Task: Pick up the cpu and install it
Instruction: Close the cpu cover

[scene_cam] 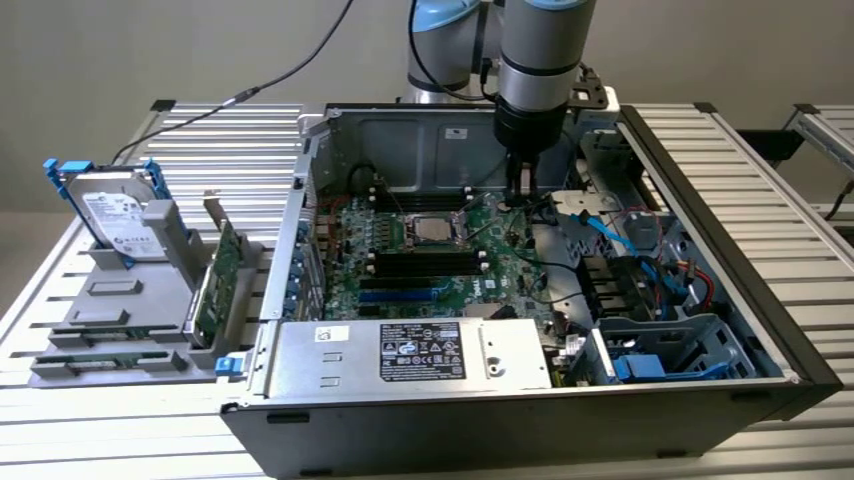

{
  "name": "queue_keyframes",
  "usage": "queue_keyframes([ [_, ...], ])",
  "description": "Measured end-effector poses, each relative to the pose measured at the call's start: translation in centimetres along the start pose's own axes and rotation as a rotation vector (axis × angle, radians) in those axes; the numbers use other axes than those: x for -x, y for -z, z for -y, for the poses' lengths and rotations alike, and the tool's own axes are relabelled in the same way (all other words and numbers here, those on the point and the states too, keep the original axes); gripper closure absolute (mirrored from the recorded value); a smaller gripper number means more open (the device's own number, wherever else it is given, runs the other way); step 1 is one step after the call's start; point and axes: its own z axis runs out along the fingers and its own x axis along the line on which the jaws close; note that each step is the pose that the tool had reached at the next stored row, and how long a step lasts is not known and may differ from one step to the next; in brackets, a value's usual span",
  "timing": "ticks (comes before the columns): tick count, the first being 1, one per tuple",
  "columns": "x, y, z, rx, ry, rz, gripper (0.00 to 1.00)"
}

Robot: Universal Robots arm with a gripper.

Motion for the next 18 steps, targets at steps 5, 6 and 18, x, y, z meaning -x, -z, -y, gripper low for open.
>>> queue_keyframes([
  [5,0.00,0.00,0.00,0.0000,0.000,0.0001,0.89],
  [6,0.00,0.00,0.00,0.0000,0.000,0.0000,0.89],
  [18,0.12,-0.86,0.07,0.0023,0.002,0.0189,0.89],
])
